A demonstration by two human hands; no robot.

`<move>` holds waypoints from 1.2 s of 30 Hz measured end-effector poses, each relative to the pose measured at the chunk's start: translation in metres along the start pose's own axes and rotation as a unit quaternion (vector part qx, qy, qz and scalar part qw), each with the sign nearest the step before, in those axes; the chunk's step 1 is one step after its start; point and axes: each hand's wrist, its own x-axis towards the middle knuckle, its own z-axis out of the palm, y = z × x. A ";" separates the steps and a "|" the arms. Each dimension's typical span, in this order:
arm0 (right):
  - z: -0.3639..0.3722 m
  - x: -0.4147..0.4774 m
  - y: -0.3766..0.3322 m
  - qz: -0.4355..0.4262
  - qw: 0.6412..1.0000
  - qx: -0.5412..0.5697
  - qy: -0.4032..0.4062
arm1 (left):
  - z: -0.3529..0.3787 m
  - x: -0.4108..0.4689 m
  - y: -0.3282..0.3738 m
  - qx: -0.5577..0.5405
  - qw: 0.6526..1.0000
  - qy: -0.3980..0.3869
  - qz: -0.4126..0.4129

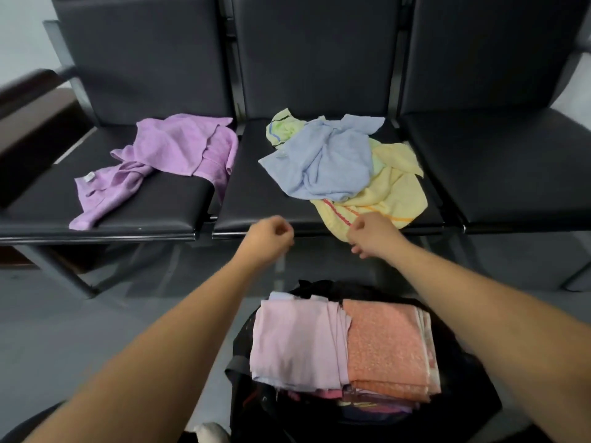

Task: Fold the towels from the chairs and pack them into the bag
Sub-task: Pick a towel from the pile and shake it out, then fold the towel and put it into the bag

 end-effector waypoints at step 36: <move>-0.145 0.002 -0.176 -0.314 0.923 0.158 0.155 | -0.072 0.064 0.113 -0.248 0.959 -0.032 0.134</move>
